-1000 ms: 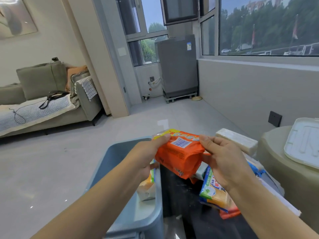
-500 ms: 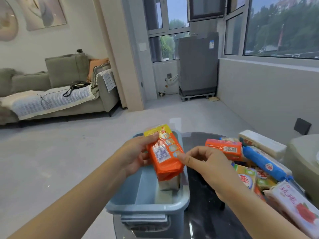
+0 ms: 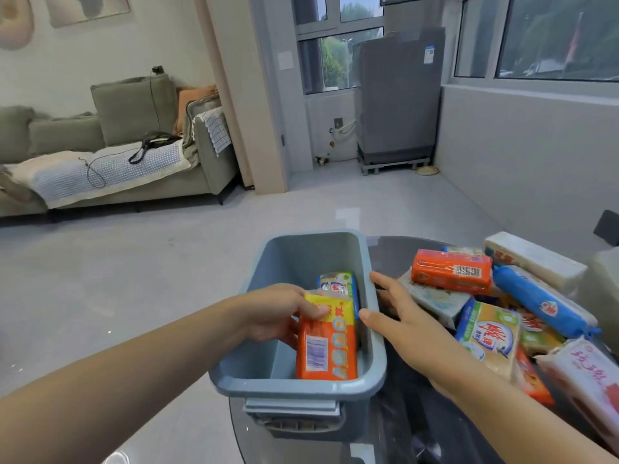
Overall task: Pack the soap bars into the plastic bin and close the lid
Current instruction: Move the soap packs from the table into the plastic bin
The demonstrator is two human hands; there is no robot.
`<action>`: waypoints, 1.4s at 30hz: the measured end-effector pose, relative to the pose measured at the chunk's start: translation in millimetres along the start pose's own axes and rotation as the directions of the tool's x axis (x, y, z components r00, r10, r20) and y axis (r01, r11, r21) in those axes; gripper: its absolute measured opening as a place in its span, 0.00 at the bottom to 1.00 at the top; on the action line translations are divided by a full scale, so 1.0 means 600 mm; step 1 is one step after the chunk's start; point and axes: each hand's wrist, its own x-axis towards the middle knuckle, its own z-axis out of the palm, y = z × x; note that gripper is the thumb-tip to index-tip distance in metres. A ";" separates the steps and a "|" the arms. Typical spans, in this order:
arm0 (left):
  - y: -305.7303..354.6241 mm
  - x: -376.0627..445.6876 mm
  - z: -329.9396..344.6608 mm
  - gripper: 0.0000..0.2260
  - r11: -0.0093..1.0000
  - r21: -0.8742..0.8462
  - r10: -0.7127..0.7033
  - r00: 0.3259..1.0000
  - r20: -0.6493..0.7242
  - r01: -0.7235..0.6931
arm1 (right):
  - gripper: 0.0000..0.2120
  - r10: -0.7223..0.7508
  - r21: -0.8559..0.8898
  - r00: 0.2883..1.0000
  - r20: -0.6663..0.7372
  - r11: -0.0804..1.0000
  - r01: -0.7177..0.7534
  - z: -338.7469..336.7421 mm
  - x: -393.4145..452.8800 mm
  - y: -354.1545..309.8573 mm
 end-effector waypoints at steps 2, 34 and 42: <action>0.004 0.002 -0.010 0.13 0.999 -0.004 -0.037 0.998 0.046 0.037 | 0.25 -0.005 0.005 1.000 -0.005 1.000 0.005 0.000 0.000 0.003; -0.021 0.045 0.047 0.23 0.983 0.132 -0.104 0.983 -0.151 0.124 | 0.24 -0.057 0.064 0.998 0.030 0.996 0.055 0.001 -0.010 0.014; 0.014 -0.010 0.053 0.20 0.944 0.325 0.138 0.955 -0.263 -0.047 | 0.18 -0.056 0.013 0.998 -0.005 0.998 0.056 -0.026 -0.022 0.016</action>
